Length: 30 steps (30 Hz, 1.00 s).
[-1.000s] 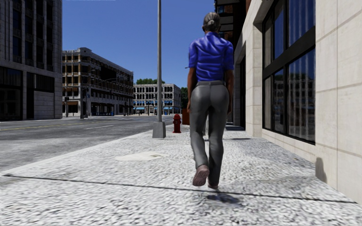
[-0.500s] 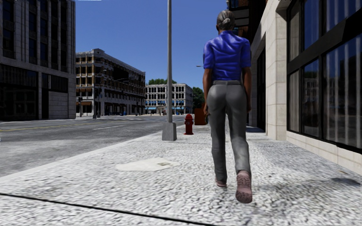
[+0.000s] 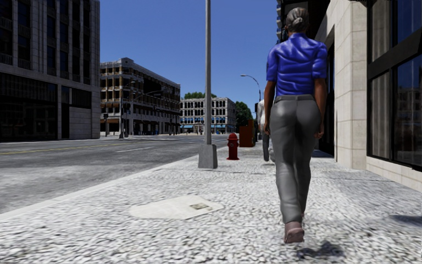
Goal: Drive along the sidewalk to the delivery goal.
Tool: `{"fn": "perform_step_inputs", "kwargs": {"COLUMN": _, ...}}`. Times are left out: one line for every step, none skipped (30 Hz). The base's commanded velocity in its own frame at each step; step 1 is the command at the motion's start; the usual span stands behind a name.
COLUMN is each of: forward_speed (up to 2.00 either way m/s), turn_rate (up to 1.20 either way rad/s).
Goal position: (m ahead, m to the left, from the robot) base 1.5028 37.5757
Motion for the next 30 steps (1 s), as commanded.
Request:
{"fn": "perform_step_inputs", "kwargs": {"forward_speed": 1.13, "turn_rate": 0.00}}
{"fn": "perform_step_inputs", "kwargs": {"forward_speed": 1.13, "turn_rate": 0.00}}
{"fn": "perform_step_inputs", "kwargs": {"forward_speed": 1.13, "turn_rate": 0.00}}
{"fn": "perform_step_inputs", "kwargs": {"forward_speed": 1.13, "turn_rate": 0.00}}
{"fn": "perform_step_inputs", "kwargs": {"forward_speed": 1.14, "turn_rate": 0.00}}
{"fn": "perform_step_inputs", "kwargs": {"forward_speed": 1.14, "turn_rate": 0.00}}
{"fn": "perform_step_inputs", "kwargs": {"forward_speed": 1.14, "turn_rate": 0.00}}
{"fn": "perform_step_inputs", "kwargs": {"forward_speed": 1.14, "turn_rate": 0.00}}
{"fn": "perform_step_inputs", "kwargs": {"forward_speed": 1.13, "turn_rate": 0.00}}
{"fn": "perform_step_inputs", "kwargs": {"forward_speed": 1.13, "turn_rate": 0.00}}
{"fn": "perform_step_inputs", "kwargs": {"forward_speed": 1.06, "turn_rate": 0.00}}
{"fn": "perform_step_inputs", "kwargs": {"forward_speed": 1.00, "turn_rate": -0.11}}
{"fn": "perform_step_inputs", "kwargs": {"forward_speed": 0.98, "turn_rate": -0.20}}
{"fn": "perform_step_inputs", "kwargs": {"forward_speed": 0.98, "turn_rate": -0.20}}
{"fn": "perform_step_inputs", "kwargs": {"forward_speed": 0.98, "turn_rate": -0.23}}
{"fn": "perform_step_inputs", "kwargs": {"forward_speed": 0.98, "turn_rate": -0.26}}
{"fn": "perform_step_inputs", "kwargs": {"forward_speed": 0.98, "turn_rate": -0.26}}
{"fn": "perform_step_inputs", "kwargs": {"forward_speed": 0.98, "turn_rate": -0.28}}
{"fn": "perform_step_inputs", "kwargs": {"forward_speed": 0.98, "turn_rate": -0.32}}
{"fn": "perform_step_inputs", "kwargs": {"forward_speed": 0.98, "turn_rate": -0.36}}
{"fn": "perform_step_inputs", "kwargs": {"forward_speed": 0.98, "turn_rate": -0.36}}
{"fn": "perform_step_inputs", "kwargs": {"forward_speed": 0.98, "turn_rate": -0.38}}
{"fn": "perform_step_inputs", "kwargs": {"forward_speed": 0.98, "turn_rate": -0.39}}
{"fn": "perform_step_inputs", "kwargs": {"forward_speed": 0.98, "turn_rate": -0.39}}
{"fn": "perform_step_inputs", "kwargs": {"forward_speed": 0.98, "turn_rate": -0.39}}
{"fn": "perform_step_inputs", "kwargs": {"forward_speed": 0.98, "turn_rate": -0.39}}
{"fn": "perform_step_inputs", "kwargs": {"forward_speed": 0.98, "turn_rate": -0.39}}
{"fn": "perform_step_inputs", "kwargs": {"forward_speed": 0.98, "turn_rate": -0.39}}
{"fn": "perform_step_inputs", "kwargs": {"forward_speed": 0.98, "turn_rate": -0.39}}
{"fn": "perform_step_inputs", "kwargs": {"forward_speed": 0.98, "turn_rate": -0.39}}
